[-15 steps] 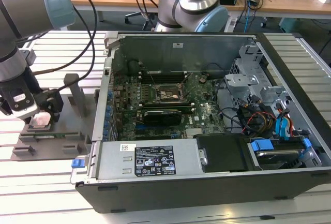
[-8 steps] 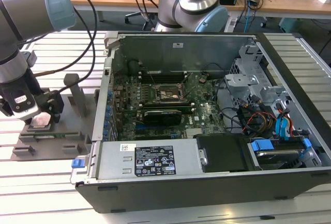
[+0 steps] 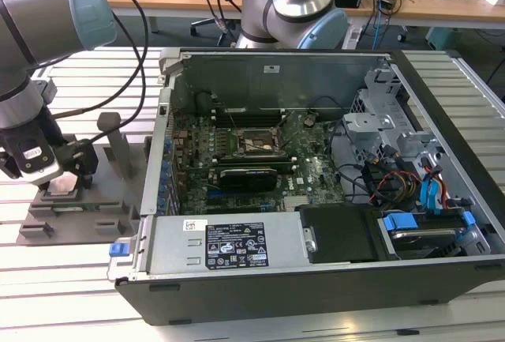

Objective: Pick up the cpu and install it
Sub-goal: 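Pick up the cpu and move it towards the insertion slot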

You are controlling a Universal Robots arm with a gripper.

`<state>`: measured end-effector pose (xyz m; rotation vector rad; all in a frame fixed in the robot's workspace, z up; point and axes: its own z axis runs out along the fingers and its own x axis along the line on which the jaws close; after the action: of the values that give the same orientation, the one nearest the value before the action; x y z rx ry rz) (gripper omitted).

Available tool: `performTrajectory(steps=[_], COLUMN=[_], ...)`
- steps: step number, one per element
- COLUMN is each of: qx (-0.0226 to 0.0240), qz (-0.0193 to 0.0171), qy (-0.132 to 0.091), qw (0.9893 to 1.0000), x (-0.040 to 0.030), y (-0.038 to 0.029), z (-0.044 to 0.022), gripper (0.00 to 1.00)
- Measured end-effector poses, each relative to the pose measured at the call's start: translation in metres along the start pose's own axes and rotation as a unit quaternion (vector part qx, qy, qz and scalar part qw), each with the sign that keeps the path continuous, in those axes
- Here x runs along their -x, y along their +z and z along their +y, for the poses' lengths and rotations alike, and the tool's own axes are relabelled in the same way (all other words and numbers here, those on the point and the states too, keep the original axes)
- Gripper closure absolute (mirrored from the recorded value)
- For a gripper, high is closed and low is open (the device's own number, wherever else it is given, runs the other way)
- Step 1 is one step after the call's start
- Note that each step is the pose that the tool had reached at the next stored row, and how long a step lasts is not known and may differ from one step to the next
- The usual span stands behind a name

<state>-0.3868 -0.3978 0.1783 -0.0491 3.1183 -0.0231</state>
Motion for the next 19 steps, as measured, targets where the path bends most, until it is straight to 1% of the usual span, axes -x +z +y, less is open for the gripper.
performTrajectory(steps=[8, 13, 16, 19], qx=[0.0000, -0.0004, -0.0004, 0.0008], qz=[0.0000, 0.0006, 0.0004, -0.0014], qy=[0.000, 0.000, 0.000, 0.000], qw=[1.0000, 1.0000, 1.0000, 1.0000], x=[-0.0001, -0.0004, -0.0002, 0.0002], y=[0.0024, 0.0065, 0.0065, 0.0031], z=[0.0000, 0.0000, 0.0001, 0.0004], gripper=[0.22, 0.22, 0.22, 0.22])
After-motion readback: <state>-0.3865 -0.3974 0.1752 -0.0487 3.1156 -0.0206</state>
